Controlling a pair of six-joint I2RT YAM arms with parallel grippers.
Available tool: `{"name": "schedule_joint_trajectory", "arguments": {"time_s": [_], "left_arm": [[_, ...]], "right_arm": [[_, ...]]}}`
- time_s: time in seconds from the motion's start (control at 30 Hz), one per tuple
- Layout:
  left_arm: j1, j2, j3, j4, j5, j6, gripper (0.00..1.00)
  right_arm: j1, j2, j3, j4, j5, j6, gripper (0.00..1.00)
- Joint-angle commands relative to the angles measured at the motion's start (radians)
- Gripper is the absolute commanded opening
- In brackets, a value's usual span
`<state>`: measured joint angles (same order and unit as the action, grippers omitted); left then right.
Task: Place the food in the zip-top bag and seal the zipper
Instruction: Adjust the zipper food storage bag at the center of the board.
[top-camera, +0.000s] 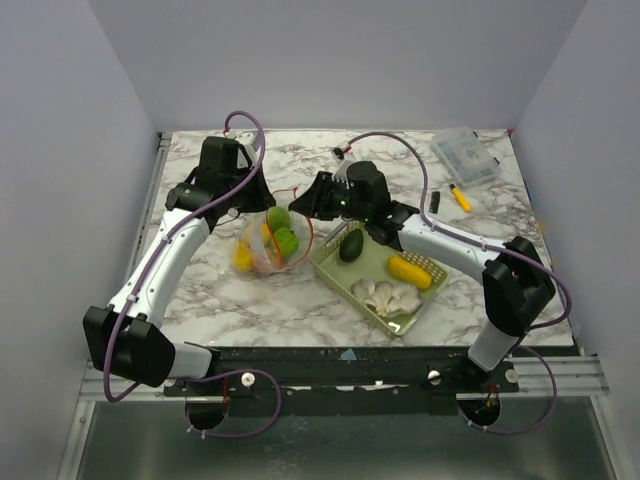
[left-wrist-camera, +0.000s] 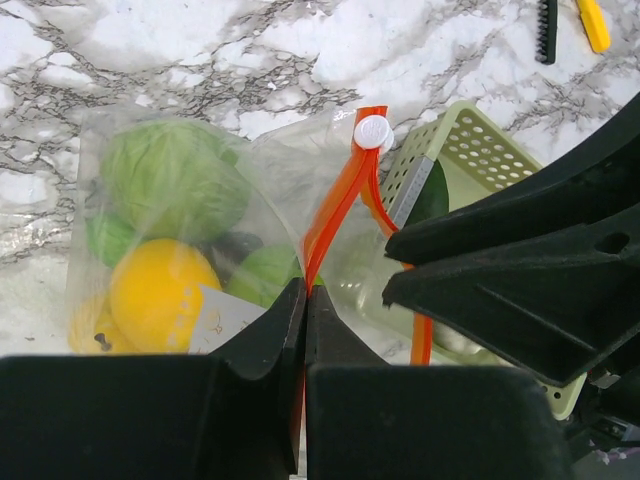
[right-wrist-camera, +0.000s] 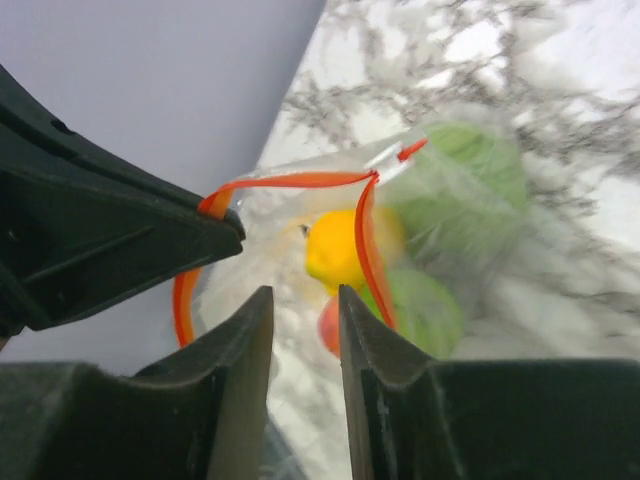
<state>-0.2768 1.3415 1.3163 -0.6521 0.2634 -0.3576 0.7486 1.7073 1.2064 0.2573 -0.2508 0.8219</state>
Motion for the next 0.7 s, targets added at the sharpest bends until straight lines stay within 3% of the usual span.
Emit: {"name": "schedule_joint_trajectory", "arguments": {"time_s": [0.0,0.13,0.27,0.43,0.57,0.67], "left_arm": [[0.003,0.004,0.018,0.005,0.005,0.017,0.00],[-0.001,0.017,0.028,-0.007,-0.009,0.020,0.00],[-0.004,0.031,0.051,-0.028,-0.030,0.018,0.00],[-0.005,0.040,0.065,-0.040,-0.049,0.010,0.00],[-0.005,0.045,0.081,-0.062,-0.049,-0.005,0.00],[-0.005,0.031,0.072,-0.067,-0.032,-0.012,0.00]], "right_arm": [[-0.003,-0.031,0.124,-0.354,0.119,-0.350,0.42],[-0.003,-0.002,0.168,-0.447,0.150,-0.526,0.62],[-0.001,0.081,0.218,-0.447,0.118,-0.573,0.64],[0.007,0.124,0.274,-0.406,0.108,-0.416,0.33],[0.007,0.058,0.197,-0.277,0.088,-0.210,0.01],[0.007,0.016,0.138,-0.185,0.085,-0.078,0.00]]}}
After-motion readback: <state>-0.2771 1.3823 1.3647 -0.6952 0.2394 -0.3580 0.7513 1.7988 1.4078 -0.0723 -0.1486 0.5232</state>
